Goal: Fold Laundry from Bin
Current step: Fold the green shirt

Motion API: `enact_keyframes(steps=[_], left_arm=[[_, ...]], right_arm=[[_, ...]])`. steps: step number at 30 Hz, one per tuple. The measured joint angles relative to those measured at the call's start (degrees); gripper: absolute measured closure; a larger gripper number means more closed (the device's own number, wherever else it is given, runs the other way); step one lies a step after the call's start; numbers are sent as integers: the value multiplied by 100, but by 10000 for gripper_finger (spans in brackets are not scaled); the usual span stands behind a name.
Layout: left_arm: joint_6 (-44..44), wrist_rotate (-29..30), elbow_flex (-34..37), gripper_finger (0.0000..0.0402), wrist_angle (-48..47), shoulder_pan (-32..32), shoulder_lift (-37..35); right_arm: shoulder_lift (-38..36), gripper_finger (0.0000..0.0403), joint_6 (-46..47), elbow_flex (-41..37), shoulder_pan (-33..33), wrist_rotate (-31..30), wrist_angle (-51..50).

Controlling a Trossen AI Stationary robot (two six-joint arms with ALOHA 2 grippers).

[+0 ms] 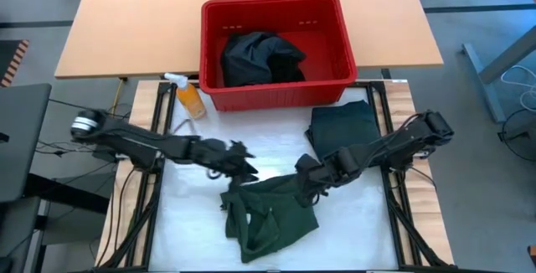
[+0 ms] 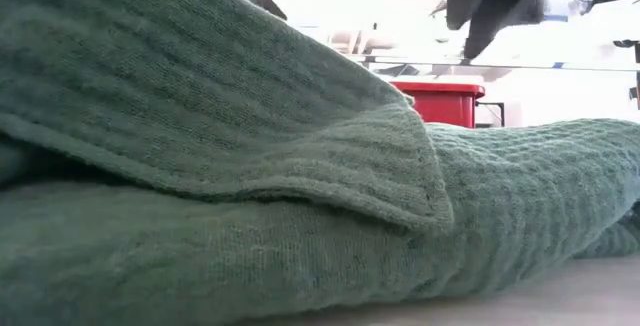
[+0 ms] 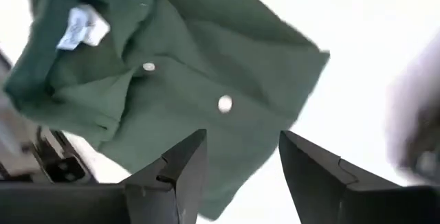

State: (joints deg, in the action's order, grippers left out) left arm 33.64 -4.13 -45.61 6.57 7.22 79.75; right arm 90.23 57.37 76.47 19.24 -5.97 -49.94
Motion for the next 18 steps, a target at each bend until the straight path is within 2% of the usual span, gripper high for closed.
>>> enact_keyframes(steps=[3, 7, 9, 12, 18], left_arm=[[78, -621, -347, 278, -410, -126, 622], [325, -1460, -619, 278, -1107, -33, 1048], [425, -1367, -696, 278, -1579, 96, 1100], [586, -932, -739, 278, -1970, 317, 1080], [1333, -821, -753, 278, -1934, 758, 1014]], right_arm=[[-151, 195, -1336, -480, -364, 342, 728], [-178, 195, -2315, -1101, -926, 1206, 1616], [-160, 195, -2850, -1366, -1117, 1351, 1933], [-79, 195, -3672, -1637, -1220, 1393, 2374], [61, 198, -4852, -1806, -1318, 1747, 2720]])
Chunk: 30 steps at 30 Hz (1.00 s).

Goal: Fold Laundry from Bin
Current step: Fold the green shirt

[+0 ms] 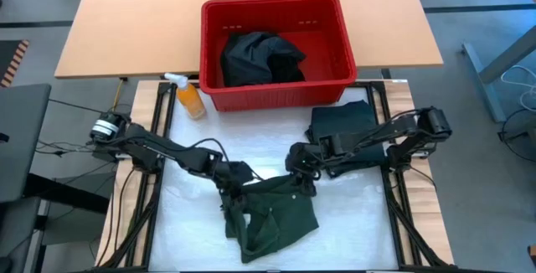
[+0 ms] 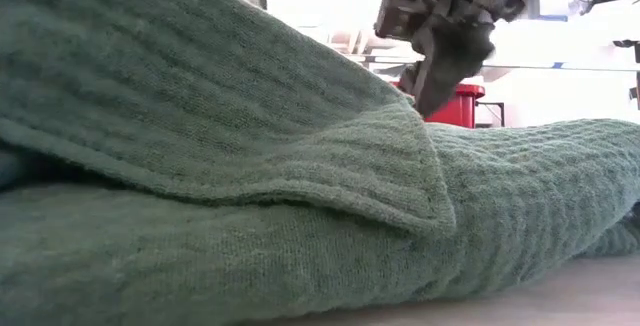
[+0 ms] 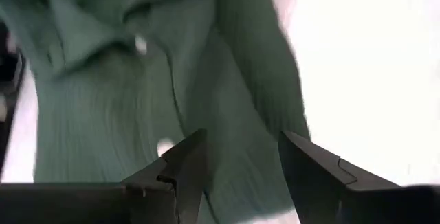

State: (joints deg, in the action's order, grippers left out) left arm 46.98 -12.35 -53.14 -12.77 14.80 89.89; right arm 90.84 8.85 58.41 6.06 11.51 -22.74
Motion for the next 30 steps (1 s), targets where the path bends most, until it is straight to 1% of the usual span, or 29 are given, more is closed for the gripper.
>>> enact_keyframes(steps=[2, 8, 10, 12, 14, 20, 23, 26, 28, 30], left_arm=[[150, 51, 4, 278, -53, 177, -64], [445, 135, -6, 278, -97, 716, -234], [514, 274, 0, 278, -345, 920, -323], [664, 404, -10, 278, -392, 1046, -361], [817, 550, -3, 278, -706, 1195, -411], [1096, 729, -2, 278, -1258, 1676, -374], [1280, 986, 42, 278, -1761, 1914, -359], [1592, 1351, 209, 278, -1823, 2050, -357], [1439, 1617, 219, 278, -1722, 2135, -427], [974, 1770, 126, 278, -1442, 2180, -591]], right_arm=[[53, 203, -163, -64, -53, 89, 172], [249, 225, -385, -213, -95, 210, 236], [263, 232, -467, -213, -92, 217, 243], [289, 237, -501, -213, -91, 220, 293], [298, 241, -506, -213, -91, 223, 281], [298, 245, -448, -213, -91, 225, 227], [298, 246, -274, -213, -80, 225, 242], [295, 246, -94, -212, -80, 223, 253], [290, 246, 12, -178, -80, 222, 257], [289, 246, 112, -129, -80, 221, 261]])
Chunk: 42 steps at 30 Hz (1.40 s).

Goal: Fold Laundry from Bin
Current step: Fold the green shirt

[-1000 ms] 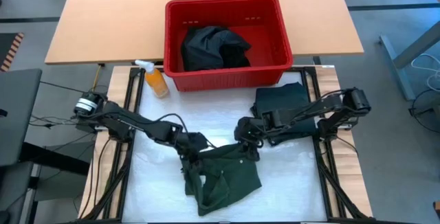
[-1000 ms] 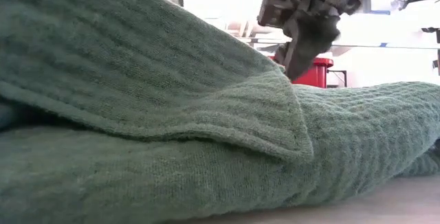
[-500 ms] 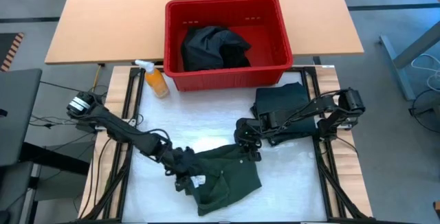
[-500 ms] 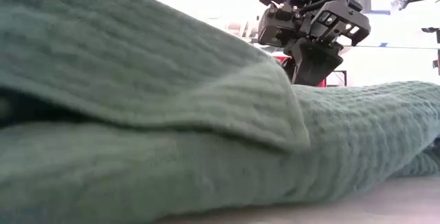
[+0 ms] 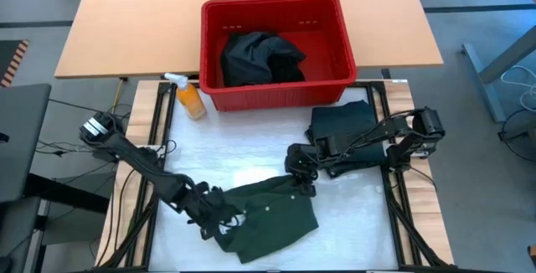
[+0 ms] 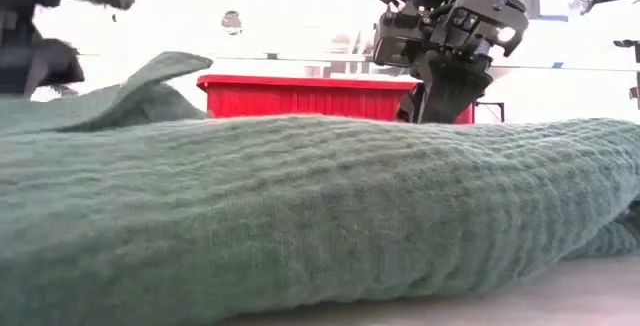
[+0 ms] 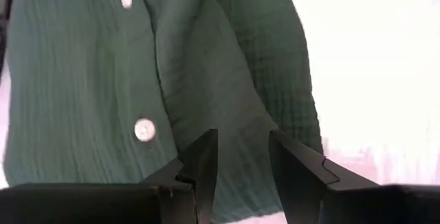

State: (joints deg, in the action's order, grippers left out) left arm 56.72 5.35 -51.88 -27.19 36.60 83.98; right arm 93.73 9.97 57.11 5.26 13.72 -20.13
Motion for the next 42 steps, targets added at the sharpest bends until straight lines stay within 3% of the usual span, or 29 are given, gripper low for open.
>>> enact_keyframes(steps=[4, 9, 11, 17, 25, 30, 33, 38, 42], left_arm=[[-862, 287, -190, 278, 60, 9, -426], [-1685, 1705, -219, 278, -26, -25, -738], [-2119, 1907, -219, 278, -52, -130, -628], [-3259, 1047, -217, 278, 157, -399, -95], [-4039, 1147, -214, 278, 244, -422, 381], [-4053, 1140, -212, 280, 390, -475, 723], [-3915, 1162, -214, 306, 533, -480, 717], [-3611, 1230, -214, 390, 430, -383, 470], [-3200, 735, -214, 398, 460, -263, 400]], right_arm=[[-4, 246, 140, 88, 0, -7, 18], [-4, 246, 397, 126, 16, -11, 227], [-4, 246, 504, 126, 38, -13, 311], [-4, 246, 786, 128, 176, -18, 314], [-8, 246, 1052, 128, 344, -114, 316], [-8, 246, 1141, 128, 382, -220, 316], [-8, 246, 1209, 128, 380, -221, 314], [-8, 246, 1216, 128, 380, -221, 389], [-8, 246, 1186, 128, 380, -221, 565]])
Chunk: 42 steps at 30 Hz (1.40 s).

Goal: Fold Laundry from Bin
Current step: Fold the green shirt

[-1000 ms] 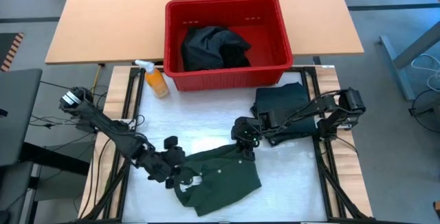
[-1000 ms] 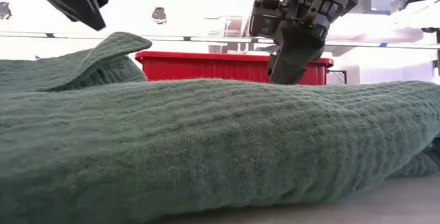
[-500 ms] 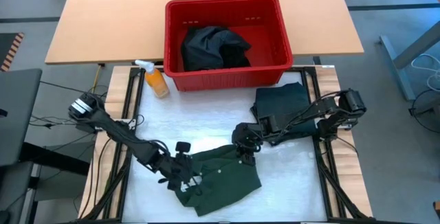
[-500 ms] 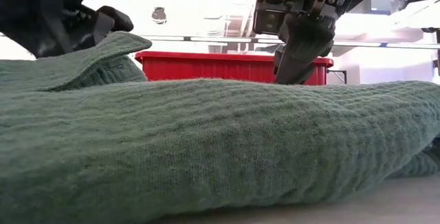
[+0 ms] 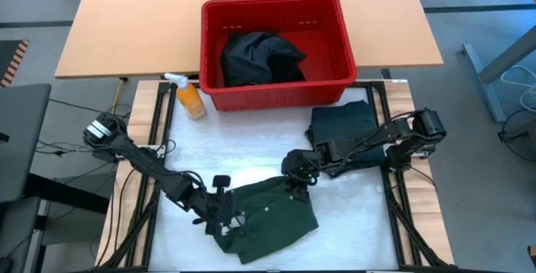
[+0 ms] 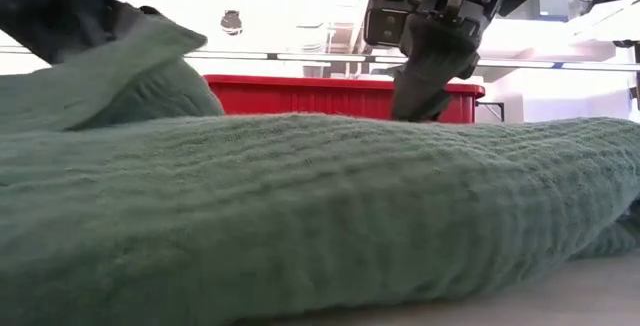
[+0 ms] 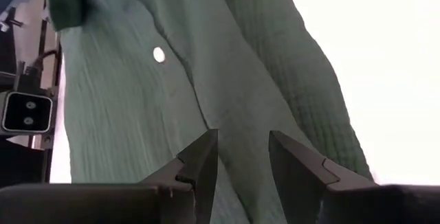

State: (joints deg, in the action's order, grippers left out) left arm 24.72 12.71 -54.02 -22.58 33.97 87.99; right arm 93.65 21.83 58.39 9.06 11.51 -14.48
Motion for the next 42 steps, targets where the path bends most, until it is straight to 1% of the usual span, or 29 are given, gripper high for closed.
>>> enact_keyframes(steps=[2, 4, 6, 8, 10, 12, 15, 17, 20, 22, 23, 25, 26, 28, 29, 30, 31, 32, 34, 37, 38, 39, 42], left_arm=[[245, -419, 0, 399, 36, 115, 12], [376, -635, -2, 400, 81, 229, 91], [430, -581, 2, 400, 79, 326, 148], [489, -308, 0, 398, 182, 359, 172], [550, -49, -4, 391, 170, 355, 186], [557, -42, -2, 377, 198, 346, 188], [701, -378, -2, 347, 202, 344, 148], [966, -805, -3, 324, 161, 344, 52], [1448, -1393, -113, 291, -210, 316, -169], [1534, -1637, -172, 274, -347, 311, -372], [1518, -1657, -179, 267, -346, 311, -509], [1366, -1458, -188, 257, -332, 312, -772], [1278, -1216, -188, 254, -354, 312, -895], [1176, -497, -188, 252, -394, 224, -1116], [1247, -105, -155, 252, -370, 127, -1214], [1469, 157, -72, 252, -302, -33, -1282], [1703, 201, 47, 254, -218, -260, -1300], [1890, -8, 217, 256, -20, -495, -1282], [2120, -633, 619, 262, 613, -879, -1108], [2461, -1292, 1039, 270, 1772, -1210, -827], [2559, -1419, 1098, 272, 2058, -1274, -724], [2588, -1505, 1130, 273, 2138, -1320, -607], [2610, -1490, 1161, 278, 2021, -1355, -229]], right_arm=[[0, 246, -205, 0, 0, -22, 24], [23, 246, -448, 0, 0, -135, 2], [35, 246, -680, 0, -10, -156, -11], [36, 246, -904, 0, -55, -187, 47], [35, 246, -1033, 0, -121, -244, 102], [37, 246, -1074, 0, -214, -241, 186], [37, 246, -996, 0, -334, -155, 226], [37, 246, -984, 0, -395, -130, 200], [37, 246, -982, 0, -435, -106, 189], [37, 246, -982, 0, -437, -104, 166], [37, 246, -982, 0, -437, -103, 163], [37, 246, -982, 0, -435, -94, 171], [37, 246, -976, 0, -435, -89, 168], [39, 246, -967, -2, -433, -87, 162], [39, 246, -966, -2, -420, -87, 164], [39, 246, -959, -2, -416, -87, 168], [39, 246, -931, -2, -410, -87, 168], [39, 246, -902, -2, -411, -87, 168], [39, 246, -835, -2, -411, -85, 166], [39, 246, -773, -4, -385, -85, 168], [39, 246, -719, -4, -370, -85, 169], [39, 246, -684, -4, -350, -85, 165], [39, 246, -666, -4, -275, -87, 166]])
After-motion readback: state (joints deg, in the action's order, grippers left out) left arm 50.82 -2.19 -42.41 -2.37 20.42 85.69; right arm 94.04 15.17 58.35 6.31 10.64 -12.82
